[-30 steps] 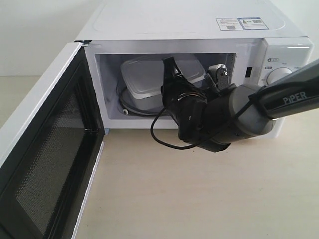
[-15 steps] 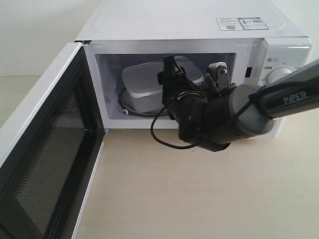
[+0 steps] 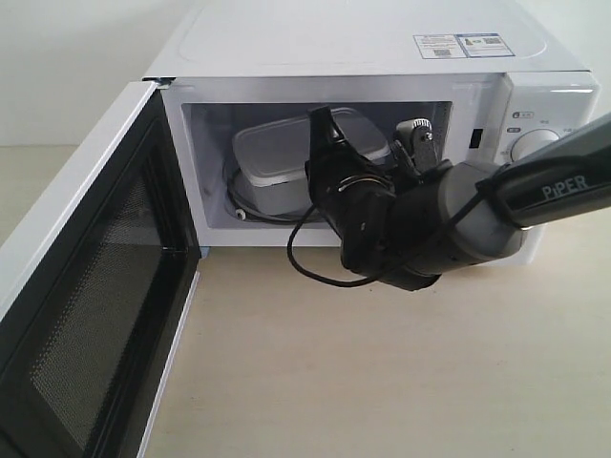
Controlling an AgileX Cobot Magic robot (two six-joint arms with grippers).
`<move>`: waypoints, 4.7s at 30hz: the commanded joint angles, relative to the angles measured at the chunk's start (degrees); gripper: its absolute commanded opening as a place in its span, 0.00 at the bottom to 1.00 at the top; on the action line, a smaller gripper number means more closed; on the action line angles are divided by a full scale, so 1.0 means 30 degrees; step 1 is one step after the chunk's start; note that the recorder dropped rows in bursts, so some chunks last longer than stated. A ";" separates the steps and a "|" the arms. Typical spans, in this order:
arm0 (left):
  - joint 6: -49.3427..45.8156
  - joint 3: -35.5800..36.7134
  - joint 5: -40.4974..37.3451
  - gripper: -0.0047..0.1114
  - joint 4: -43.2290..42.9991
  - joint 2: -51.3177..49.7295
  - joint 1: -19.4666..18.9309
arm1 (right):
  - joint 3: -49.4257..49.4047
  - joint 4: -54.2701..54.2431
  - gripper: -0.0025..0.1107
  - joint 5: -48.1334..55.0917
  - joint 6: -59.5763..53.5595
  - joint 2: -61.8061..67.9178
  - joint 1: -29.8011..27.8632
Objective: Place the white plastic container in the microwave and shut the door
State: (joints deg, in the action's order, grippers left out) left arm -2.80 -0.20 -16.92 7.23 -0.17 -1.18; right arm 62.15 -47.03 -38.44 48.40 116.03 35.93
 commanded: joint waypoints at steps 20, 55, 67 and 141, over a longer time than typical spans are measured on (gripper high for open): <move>-0.0061 0.0068 0.0073 0.08 0.0006 0.0056 0.0115 | -0.3030 1.3298 0.02 0.3133 -1.4246 -0.2633 0.0086; -0.0061 0.0068 0.0073 0.08 0.0006 0.0056 0.0115 | 0.1806 0.7612 0.02 0.3673 -2.0568 0.1462 -0.0521; -0.0061 0.0068 0.0073 0.08 0.0006 0.0056 0.0115 | 0.0878 0.7879 0.02 0.6441 -2.0830 -0.0889 0.0172; -0.0061 0.0068 0.0073 0.08 0.0006 0.0056 0.0115 | -1.6121 0.1972 0.02 0.5021 -2.4107 -2.3870 -0.6133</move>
State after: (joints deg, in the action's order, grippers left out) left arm -2.80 -0.20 -16.92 7.23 -0.17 -1.18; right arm 13.92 -45.06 -31.64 -23.08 50.78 24.37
